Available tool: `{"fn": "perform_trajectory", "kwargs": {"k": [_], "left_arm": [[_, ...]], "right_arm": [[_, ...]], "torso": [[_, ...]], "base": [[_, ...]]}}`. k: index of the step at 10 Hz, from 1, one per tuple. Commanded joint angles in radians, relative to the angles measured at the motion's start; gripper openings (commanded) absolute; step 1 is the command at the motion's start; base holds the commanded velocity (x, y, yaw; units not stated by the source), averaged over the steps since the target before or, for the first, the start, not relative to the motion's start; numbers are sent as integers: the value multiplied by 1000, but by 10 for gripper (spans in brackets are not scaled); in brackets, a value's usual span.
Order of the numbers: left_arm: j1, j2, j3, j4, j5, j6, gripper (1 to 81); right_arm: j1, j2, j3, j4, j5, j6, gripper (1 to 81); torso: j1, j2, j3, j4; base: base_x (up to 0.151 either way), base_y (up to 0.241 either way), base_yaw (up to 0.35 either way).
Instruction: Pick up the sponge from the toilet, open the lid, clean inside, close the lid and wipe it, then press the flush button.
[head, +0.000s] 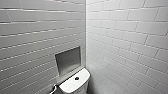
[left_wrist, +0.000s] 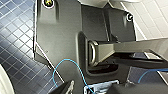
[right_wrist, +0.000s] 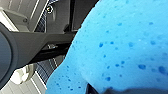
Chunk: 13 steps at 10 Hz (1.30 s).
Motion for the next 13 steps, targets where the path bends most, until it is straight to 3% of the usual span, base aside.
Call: {"fn": "perform_trajectory", "kwargs": {"k": [1,7,9,13], "left_arm": [[-40,-113,125,-139,43,112,811],[-111,-293,343,-130,36,121,811],[-152,-380,485,-69,-12,121,811],[-338,-582,768,-64,-3,118,811]], "right_arm": [[27,-48,57,11,-48,-2,10],[24,-130,178,12,-1,-2,10],[26,-176,255,15,2,-1,10],[41,-237,344,11,2,1,10]], "torso": [[0,0,0,0],[0,0,0,0],[0,0,0,0],[0,0,0,0]], "base": [[0,0,0],[0,0,0],[0,0,0],[0,0,0]]}}
